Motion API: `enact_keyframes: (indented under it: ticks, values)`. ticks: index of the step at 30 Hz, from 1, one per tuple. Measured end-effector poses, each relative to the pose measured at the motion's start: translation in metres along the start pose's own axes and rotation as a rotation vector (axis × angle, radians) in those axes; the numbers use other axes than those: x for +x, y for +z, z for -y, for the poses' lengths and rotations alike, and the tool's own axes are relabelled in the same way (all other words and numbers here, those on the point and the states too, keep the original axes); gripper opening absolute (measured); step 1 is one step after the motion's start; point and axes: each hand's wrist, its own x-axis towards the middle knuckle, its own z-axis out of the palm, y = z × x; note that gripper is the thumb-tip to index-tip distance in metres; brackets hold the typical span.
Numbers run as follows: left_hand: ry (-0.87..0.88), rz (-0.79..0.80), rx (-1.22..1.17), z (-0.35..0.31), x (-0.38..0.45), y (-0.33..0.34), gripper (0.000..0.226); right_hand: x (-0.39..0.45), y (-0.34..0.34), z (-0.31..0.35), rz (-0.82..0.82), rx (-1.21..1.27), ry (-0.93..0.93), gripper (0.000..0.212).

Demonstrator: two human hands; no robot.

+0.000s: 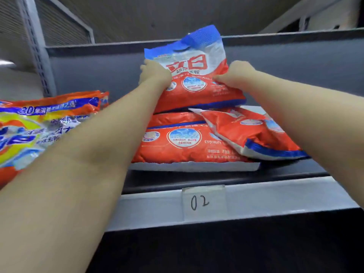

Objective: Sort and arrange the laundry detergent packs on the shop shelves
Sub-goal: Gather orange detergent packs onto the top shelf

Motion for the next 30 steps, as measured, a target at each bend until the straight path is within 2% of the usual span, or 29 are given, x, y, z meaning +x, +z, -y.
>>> enact_keyframes:
  ticks: [3, 7, 12, 15, 22, 25, 30]
  values:
    - [0.015, 0.029, 0.065, -0.001, -0.007, -0.003, 0.059, -0.005, -0.001, -0.006, 0.012, 0.024, -0.023, 0.055]
    - [-0.019, -0.002, 0.022, -0.001, -0.039, -0.007, 0.059, -0.016, -0.011, -0.028, 0.069, 0.212, -0.019, 0.042]
    - [-0.046, -0.060, 0.075, 0.000, -0.089, -0.017, 0.059, -0.043, -0.029, -0.057, 0.122, 0.164, -0.103, 0.043]
    - [-0.026, -0.047, 0.128, 0.000, -0.123, -0.024, 0.054, -0.066, -0.039, -0.073, 0.115, 0.127, -0.136, 0.033]
    - [0.307, 0.026, 0.065, -0.019, -0.243, -0.033, 0.037, -0.142, -0.059, -0.104, 0.052, 0.051, -0.349, 0.028]
    - [0.492, -0.008, 0.026, -0.027, -0.297, -0.031, 0.032, -0.180, -0.073, -0.117, -0.016, 0.007, -0.496, 0.034]
    - [0.741, -0.072, 0.084, -0.010, -0.373, -0.013, 0.031, -0.252, -0.082, -0.162, -0.119, 0.069, -0.651, 0.028]
